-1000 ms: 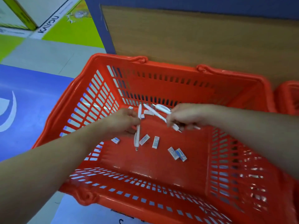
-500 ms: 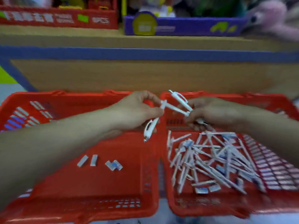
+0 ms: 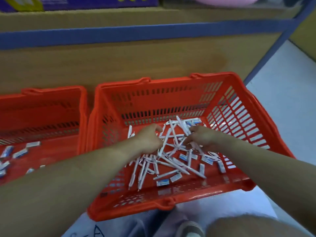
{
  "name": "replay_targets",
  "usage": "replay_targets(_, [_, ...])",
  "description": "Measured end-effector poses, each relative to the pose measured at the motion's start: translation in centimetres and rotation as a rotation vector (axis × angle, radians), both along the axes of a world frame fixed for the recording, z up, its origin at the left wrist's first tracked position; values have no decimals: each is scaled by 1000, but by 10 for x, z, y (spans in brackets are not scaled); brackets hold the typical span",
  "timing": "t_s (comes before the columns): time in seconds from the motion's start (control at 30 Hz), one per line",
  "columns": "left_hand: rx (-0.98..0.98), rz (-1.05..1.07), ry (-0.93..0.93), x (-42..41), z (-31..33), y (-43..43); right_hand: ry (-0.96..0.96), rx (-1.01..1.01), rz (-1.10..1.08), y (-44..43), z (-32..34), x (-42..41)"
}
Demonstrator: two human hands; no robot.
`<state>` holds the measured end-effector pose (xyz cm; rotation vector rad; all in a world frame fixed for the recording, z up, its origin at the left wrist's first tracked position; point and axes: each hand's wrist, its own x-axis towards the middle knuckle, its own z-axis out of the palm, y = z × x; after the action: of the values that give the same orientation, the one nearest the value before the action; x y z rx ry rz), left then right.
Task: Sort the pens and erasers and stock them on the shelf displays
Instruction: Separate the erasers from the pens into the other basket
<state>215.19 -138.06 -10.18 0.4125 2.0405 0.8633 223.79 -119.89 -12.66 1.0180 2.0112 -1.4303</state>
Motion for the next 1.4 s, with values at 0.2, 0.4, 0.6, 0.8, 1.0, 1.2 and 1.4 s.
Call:
replay_targets(0.2, [-63,18,108,-5,-20,1,16,199,186,15,-26,-11])
replay_targets(0.4, [-329,1,323,-16,-57,-19,-5,520,488,22,-48,-19])
replay_targets(0.6, [-466,-27,432,-19,-91,-20,-78,692,636,19,-71,-10])
replay_targets(0.8, [-414,-153,605,-21,-107,-14,-92,849,647,26,-80,-9])
replay_targets(1.0, [-455,-217,674,-19,-113,-11,-9,921,763,18,-83,-14])
replay_targets(1.2, [-314,140,497,-34,-108,-5,-58,709,648,23,-68,-15])
replay_targets(1.4, [-201,-77,541,-34,-114,17,78,602,-11,65,-63,-37])
